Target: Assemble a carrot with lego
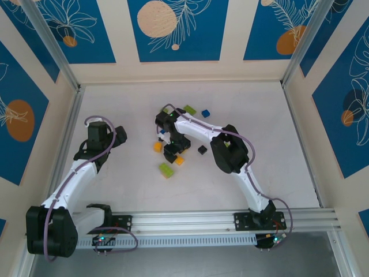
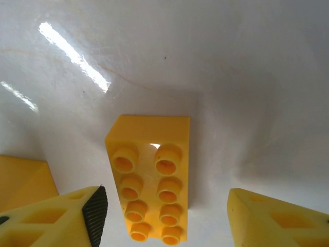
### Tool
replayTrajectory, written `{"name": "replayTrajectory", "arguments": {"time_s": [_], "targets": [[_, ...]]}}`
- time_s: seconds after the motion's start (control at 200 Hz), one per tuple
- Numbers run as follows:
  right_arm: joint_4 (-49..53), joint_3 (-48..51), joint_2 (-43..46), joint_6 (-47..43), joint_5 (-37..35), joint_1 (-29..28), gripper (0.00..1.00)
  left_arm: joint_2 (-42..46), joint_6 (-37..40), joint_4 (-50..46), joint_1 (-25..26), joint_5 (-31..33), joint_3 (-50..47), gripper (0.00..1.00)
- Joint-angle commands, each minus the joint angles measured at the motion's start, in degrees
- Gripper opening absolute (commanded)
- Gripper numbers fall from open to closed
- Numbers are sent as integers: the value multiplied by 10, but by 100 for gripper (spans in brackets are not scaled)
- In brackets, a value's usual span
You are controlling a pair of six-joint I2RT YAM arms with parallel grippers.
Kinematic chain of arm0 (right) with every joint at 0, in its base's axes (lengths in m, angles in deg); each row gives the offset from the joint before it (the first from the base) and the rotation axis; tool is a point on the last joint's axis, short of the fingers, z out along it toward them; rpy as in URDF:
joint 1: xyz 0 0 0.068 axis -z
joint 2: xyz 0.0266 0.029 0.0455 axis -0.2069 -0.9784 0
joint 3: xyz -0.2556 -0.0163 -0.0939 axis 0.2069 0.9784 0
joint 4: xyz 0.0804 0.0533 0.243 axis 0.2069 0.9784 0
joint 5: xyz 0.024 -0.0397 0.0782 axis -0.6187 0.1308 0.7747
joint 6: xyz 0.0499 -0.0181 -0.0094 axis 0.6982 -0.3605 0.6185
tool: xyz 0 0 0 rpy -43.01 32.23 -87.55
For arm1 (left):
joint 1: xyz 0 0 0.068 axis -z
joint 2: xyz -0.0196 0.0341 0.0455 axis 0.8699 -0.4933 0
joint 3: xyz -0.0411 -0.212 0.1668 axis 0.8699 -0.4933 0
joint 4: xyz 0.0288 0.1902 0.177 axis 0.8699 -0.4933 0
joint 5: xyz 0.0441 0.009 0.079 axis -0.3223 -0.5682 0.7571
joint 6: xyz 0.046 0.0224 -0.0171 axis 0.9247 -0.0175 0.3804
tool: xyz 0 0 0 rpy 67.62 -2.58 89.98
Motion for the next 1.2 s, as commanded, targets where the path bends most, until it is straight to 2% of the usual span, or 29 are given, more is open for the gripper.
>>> {"name": "replayTrajectory", "arguments": {"time_s": [0.0, 0.555, 0.96, 1.195], "targets": [[1, 11, -13, -15, 22, 4, 61, 4, 0, -2, -9, 5, 12, 99], [-6, 25, 7, -6, 39, 7, 38, 3, -1, 1, -9, 5, 9, 100], [20, 61, 118, 49, 54, 13, 34, 2, -2, 2, -9, 1, 12, 100], [34, 72, 174, 96, 78, -11, 35, 10, -3, -2, -9, 3, 9, 99]]}}
